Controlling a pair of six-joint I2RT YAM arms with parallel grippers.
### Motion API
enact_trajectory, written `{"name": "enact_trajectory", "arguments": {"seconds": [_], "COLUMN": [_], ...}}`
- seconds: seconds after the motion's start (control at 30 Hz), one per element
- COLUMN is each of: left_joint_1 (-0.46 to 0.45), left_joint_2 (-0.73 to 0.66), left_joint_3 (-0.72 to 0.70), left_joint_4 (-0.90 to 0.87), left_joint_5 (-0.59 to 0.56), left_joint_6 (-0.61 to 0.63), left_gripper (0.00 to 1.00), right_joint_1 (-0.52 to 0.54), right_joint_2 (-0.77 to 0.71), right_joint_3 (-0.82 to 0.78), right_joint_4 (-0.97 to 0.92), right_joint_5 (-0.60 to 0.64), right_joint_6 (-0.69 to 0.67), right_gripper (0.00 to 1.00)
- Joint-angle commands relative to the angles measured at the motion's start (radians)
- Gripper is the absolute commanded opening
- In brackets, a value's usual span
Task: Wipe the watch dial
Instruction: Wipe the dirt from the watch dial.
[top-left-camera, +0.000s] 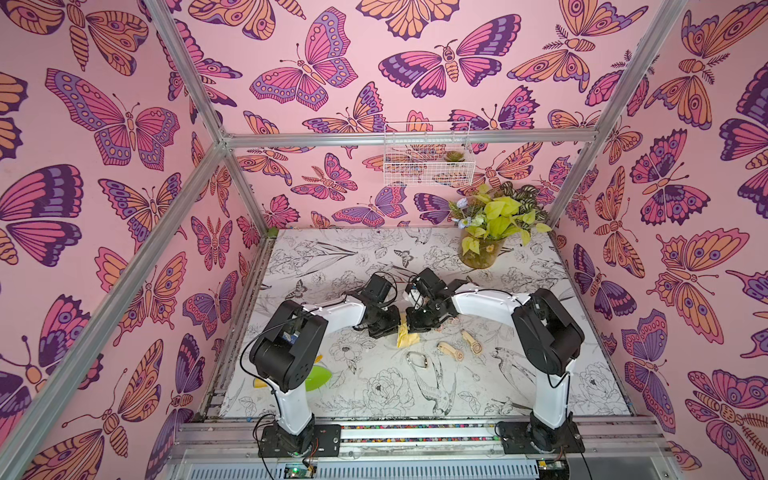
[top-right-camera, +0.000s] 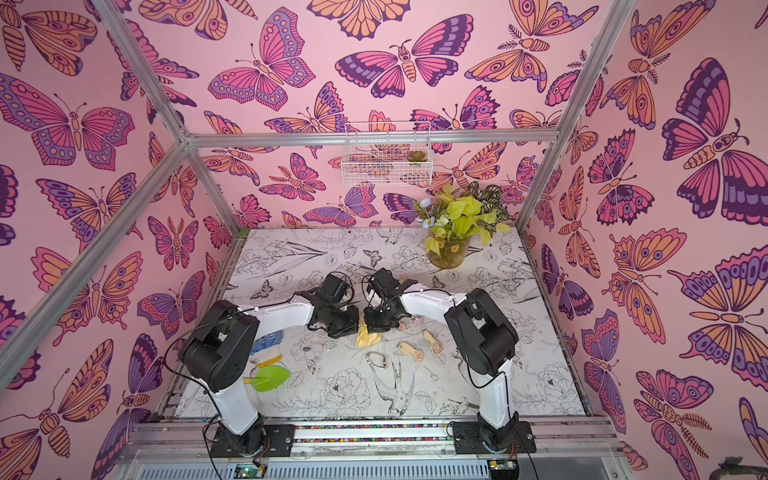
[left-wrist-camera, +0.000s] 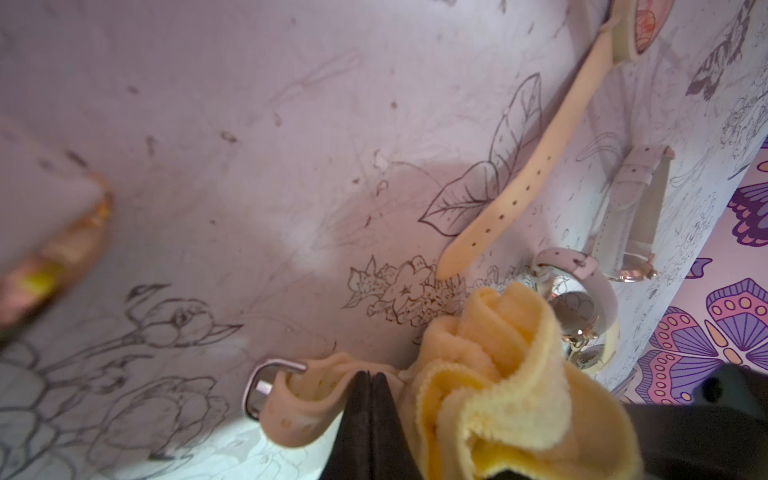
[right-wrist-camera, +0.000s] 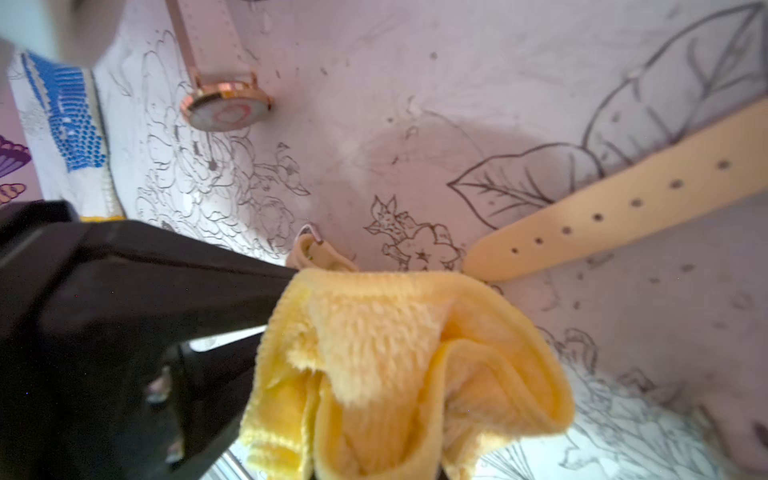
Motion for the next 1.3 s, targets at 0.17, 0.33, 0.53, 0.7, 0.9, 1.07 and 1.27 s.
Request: {"name": "enact_trajectory", "arguments": {"seconds": [0.17, 0.33, 0.53, 0.7, 0.9, 1.07, 1.27], "left_joint_1": [-0.005, -0.005, -0.005, -0.005, -0.005, -0.005, -0.005], "left_joint_2": [0.060, 0.063, 0.062, 0.061, 0.052, 0.045, 0.016], "left_joint_3": [-0.011, -0.009, -0.003, -0.005, -0.014, -0.029, -0.067], "left_joint_4": [0.011, 0.010, 0.010, 0.008, 0.007, 0.007, 0.007], "left_joint_5": [-0.014, -0.011, -0.011, -0.010, -0.014, -0.010, -0.011], "left_joint_6": [0.016, 0.016, 0.016, 0.016, 0.016, 0.019, 0.021], "left_gripper": [0.00, 0.00, 0.00, 0.00, 0.00, 0.00, 0.00], "right_joint_1": [-0.003, -0.002, -0.003, -0.001, 0.009, 0.020, 0.026], "right_joint_2": [0.034, 0.008, -0.026, -0.045, -0.011, 0.040, 0.112], "right_joint_3": [-0.016, 0.016, 0.102, 0.141, 0.104, 0.068, 0.087], "right_joint_4": [-0.262, -0.260, -0.249, -0.223, -0.155, -0.077, -0.063], "right_joint_5": [0.175, 0.122, 0.025, -0.036, -0.090, -0.123, -0.119], "right_joint_6": [-0.055, -0.070, -0.059, -0.033, -0.001, 0.032, 0.040], "right_gripper": [0.00, 0.00, 0.00, 0.00, 0.00, 0.00, 0.00]}}
